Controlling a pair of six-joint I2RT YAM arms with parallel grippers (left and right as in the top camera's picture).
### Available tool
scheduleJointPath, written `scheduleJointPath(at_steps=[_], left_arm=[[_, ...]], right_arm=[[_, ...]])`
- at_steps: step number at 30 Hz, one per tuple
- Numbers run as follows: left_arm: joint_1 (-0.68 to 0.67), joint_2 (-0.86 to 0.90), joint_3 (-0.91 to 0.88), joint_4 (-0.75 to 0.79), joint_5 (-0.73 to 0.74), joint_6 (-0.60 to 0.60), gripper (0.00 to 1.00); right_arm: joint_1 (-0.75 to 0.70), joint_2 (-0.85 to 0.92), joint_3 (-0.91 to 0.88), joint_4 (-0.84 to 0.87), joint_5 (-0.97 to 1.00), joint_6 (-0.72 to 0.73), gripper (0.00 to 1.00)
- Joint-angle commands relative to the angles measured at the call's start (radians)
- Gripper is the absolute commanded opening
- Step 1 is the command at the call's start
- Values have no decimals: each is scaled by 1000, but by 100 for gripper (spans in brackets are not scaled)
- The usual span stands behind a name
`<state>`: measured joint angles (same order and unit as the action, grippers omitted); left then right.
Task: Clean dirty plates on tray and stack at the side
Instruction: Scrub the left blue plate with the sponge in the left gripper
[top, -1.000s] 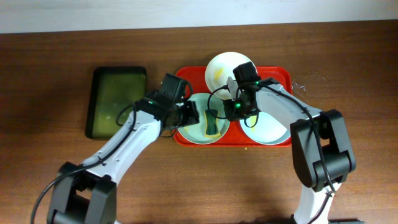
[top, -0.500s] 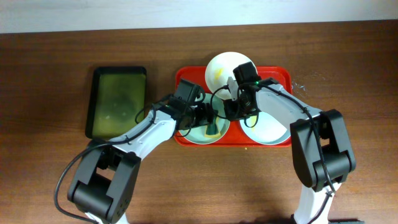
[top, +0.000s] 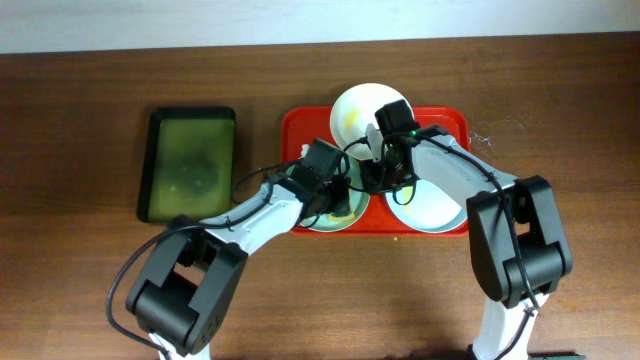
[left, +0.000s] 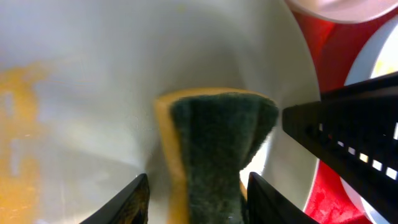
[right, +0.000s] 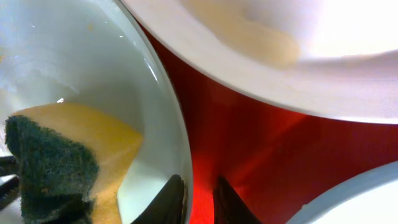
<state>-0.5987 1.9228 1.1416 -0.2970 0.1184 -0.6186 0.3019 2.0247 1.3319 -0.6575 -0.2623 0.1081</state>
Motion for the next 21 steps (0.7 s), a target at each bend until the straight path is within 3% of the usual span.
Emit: scheduleJointPath(at_steps=[1,2,5,12,15,18,21], left_arm=[[-27,49,-2,-10,-60,10,20],[-23,48,-2,-15,-92,13,12],[21,44,26,-113,-188,13,0],[133,-25,113,-329,-459,13,0],[142,-72,115,-305,-412,13,0],[142,-72,115,-209,-118,13,0],[141,-67,114,-133,-17,12,0]], right_arm=[[6,13,-9,-8,5,5,19],[6,13,-9,-11,5,5,19],[6,13,-9,-17,5,5,19],[6,13,-9,-18,5,5,19],[6,13,-9,-18,5,5,19],[6,13,-9,-17,4,5,19],[6,13,-9,-17,4,5,19]])
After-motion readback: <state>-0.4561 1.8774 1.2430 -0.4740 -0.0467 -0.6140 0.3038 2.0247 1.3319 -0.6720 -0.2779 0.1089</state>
